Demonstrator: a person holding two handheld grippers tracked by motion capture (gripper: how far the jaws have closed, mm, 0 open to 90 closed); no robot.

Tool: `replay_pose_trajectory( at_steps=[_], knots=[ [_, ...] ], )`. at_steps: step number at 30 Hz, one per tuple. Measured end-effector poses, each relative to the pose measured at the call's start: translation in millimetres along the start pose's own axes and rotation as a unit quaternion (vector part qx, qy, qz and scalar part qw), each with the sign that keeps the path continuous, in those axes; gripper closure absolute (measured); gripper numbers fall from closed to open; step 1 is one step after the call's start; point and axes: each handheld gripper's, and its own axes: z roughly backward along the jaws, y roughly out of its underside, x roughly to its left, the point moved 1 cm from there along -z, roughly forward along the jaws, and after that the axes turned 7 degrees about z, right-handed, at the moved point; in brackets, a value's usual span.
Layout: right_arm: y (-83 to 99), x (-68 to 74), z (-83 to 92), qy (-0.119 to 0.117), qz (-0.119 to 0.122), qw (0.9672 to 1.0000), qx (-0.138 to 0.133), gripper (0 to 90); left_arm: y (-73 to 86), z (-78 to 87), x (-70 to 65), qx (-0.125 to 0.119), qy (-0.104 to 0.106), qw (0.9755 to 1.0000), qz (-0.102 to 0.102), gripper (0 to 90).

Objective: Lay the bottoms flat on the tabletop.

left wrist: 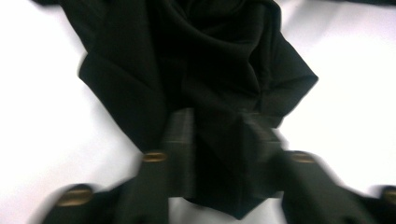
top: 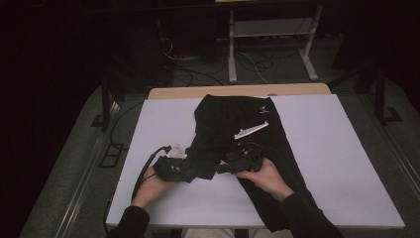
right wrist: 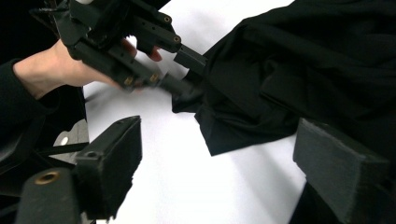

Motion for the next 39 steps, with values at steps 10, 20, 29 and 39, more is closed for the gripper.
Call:
replay_pose_trajectory(
  at_steps=[10, 20, 29, 39],
  knots=[
    [-13.5, 3.5, -32.6, -0.011, 0.029, 0.9992, 0.027, 45.0, 0.7, 6.2, 25.3, -0.038, 0.049, 0.9946, 0.083, 87.3],
    [-15.4, 5.1, -67.9, 0.012, 0.049, 0.9972, 0.054, 53.7, 0.5, 4.4, 26.8, -0.033, 0.048, 0.9943, 0.090, 87.1],
    [-13.8, 1.5, -75.8, 0.054, 0.065, 0.9946, 0.059, 58.1, 0.3, 4.4, 29.8, -0.040, 0.053, 0.9924, 0.103, 87.0],
    [-9.2, 16.5, -80.1, 0.088, 0.104, 0.9878, 0.076, 85.7, 0.8, 7.5, 32.1, -0.048, 0.054, 0.9910, 0.113, 87.0]
  ],
)
